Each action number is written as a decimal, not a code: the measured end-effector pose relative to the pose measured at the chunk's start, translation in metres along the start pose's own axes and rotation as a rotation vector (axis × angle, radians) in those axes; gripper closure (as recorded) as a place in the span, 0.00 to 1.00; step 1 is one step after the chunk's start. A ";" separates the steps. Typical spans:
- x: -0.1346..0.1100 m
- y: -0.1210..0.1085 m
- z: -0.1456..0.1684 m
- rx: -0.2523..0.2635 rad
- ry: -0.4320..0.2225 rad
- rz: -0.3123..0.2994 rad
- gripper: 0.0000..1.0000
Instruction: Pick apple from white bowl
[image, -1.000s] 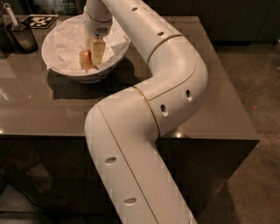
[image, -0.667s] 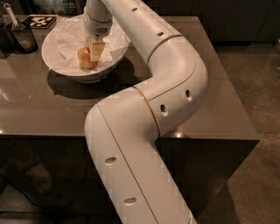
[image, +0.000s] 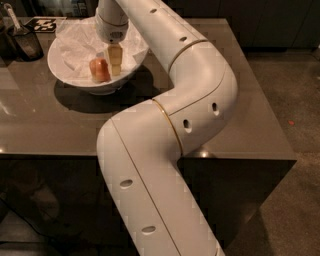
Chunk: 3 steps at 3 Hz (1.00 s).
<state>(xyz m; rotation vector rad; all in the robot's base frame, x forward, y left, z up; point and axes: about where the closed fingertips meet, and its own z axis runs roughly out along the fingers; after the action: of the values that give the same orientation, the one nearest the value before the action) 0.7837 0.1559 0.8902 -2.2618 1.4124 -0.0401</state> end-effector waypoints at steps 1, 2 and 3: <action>0.000 0.000 0.000 0.000 0.000 0.000 0.00; 0.002 0.001 0.010 -0.015 0.012 0.009 0.00; 0.002 0.003 0.018 -0.026 0.006 0.013 0.00</action>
Offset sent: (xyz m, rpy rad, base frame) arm 0.0091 0.0014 -0.0107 -0.0318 0.0195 -0.0233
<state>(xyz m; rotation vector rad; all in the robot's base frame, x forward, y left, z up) 0.7867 0.1599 0.8727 -2.2747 1.4390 -0.0250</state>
